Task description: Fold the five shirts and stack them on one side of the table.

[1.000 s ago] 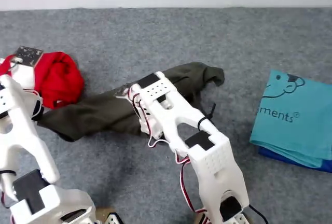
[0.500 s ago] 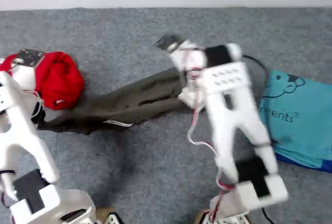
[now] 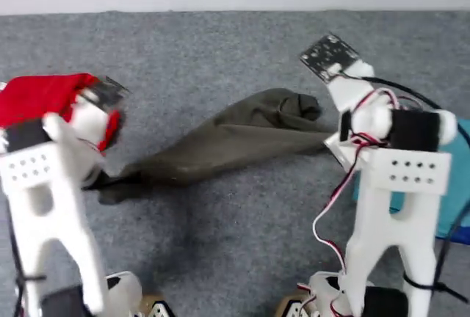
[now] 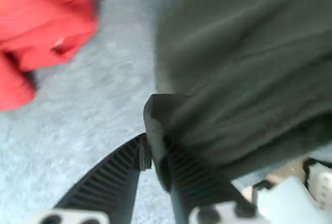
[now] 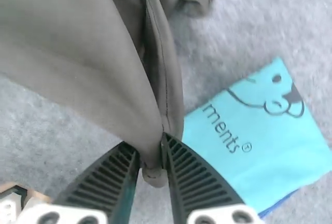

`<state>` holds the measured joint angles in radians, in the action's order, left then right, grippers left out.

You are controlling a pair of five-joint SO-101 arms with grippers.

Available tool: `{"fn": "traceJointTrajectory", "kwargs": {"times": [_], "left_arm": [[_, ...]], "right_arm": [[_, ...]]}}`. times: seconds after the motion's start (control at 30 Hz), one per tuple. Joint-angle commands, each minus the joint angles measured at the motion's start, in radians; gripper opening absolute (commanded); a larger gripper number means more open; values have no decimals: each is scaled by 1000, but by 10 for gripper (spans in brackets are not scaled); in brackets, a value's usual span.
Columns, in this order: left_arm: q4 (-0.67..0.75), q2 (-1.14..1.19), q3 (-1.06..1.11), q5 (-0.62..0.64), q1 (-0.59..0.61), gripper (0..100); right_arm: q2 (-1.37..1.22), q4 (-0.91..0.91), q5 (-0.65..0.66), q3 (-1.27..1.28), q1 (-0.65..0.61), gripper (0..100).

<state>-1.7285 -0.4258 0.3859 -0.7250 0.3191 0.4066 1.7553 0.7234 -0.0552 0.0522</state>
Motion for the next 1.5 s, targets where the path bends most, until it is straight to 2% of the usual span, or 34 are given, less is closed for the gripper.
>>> {"fn": "traceJointTrajectory", "kwargs": {"times": [0.0, 0.17, 0.27, 0.57, 0.83, 1.03, 1.17, 1.3, 1.47], "left_arm": [[-29, -201, 160, -15, -121, 132], [-28, -416, 344, -11, -272, 165], [-28, -470, 360, -11, -324, 165], [-11, -473, 355, 2, -344, 166], [-25, -480, 124, 193, -344, 167], [-25, -480, 99, 227, -344, 167], [-26, -512, 12, 405, -351, 171], [-28, -562, 19, 543, -434, 274], [-28, -578, 67, 598, -476, 283]], "right_arm": [[47, 39, 20, 8, 54, 10], [45, 38, 21, 49, 76, 10], [45, 27, 21, 94, 71, 10], [45, -107, 12, 210, 77, 10], [44, -208, -28, 310, 77, 10], [44, -202, -41, 328, 77, 10], [44, -200, -71, 328, 71, 10], [44, -200, -92, 328, 70, 10], [45, -174, -92, 324, 70, 10]]}}
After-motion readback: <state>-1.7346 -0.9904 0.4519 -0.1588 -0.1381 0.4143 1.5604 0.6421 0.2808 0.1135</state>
